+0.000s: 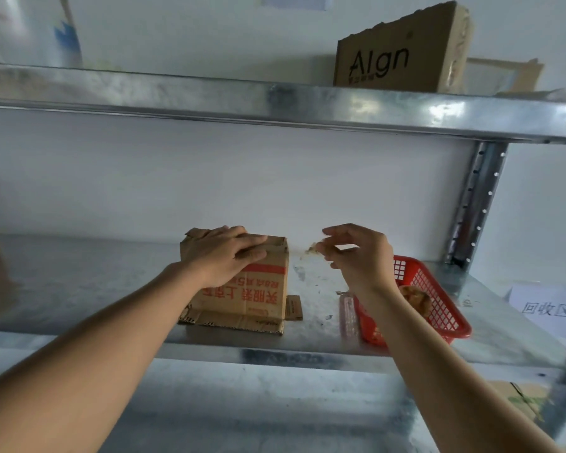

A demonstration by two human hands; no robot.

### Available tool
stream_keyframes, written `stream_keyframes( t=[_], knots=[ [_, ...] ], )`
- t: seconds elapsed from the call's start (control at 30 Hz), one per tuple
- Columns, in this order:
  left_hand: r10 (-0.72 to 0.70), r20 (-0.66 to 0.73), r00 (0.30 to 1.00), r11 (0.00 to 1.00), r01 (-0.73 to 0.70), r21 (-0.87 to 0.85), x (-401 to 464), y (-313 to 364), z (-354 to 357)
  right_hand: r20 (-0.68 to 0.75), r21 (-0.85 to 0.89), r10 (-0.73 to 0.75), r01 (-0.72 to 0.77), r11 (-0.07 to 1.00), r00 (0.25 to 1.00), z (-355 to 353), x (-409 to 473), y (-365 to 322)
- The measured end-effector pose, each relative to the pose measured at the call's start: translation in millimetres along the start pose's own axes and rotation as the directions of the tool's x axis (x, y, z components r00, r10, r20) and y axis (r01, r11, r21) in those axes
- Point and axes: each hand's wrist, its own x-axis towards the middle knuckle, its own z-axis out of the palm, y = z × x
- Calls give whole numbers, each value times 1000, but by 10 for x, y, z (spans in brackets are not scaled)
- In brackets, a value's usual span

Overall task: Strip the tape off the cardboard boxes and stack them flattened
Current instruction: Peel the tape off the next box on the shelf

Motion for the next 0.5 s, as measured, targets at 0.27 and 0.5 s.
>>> stream_keyframes(
  t=[0.27, 0.5],
  knots=[
    [51, 11, 999, 999, -50, -21, 215, 738, 44, -45, -465, 24, -42, 884, 999, -507, 0, 226],
    [62, -9, 998, 998, -62, -21, 344, 940, 141, 314, -681, 178, 91, 727, 933, -624, -22, 472]
  ],
)
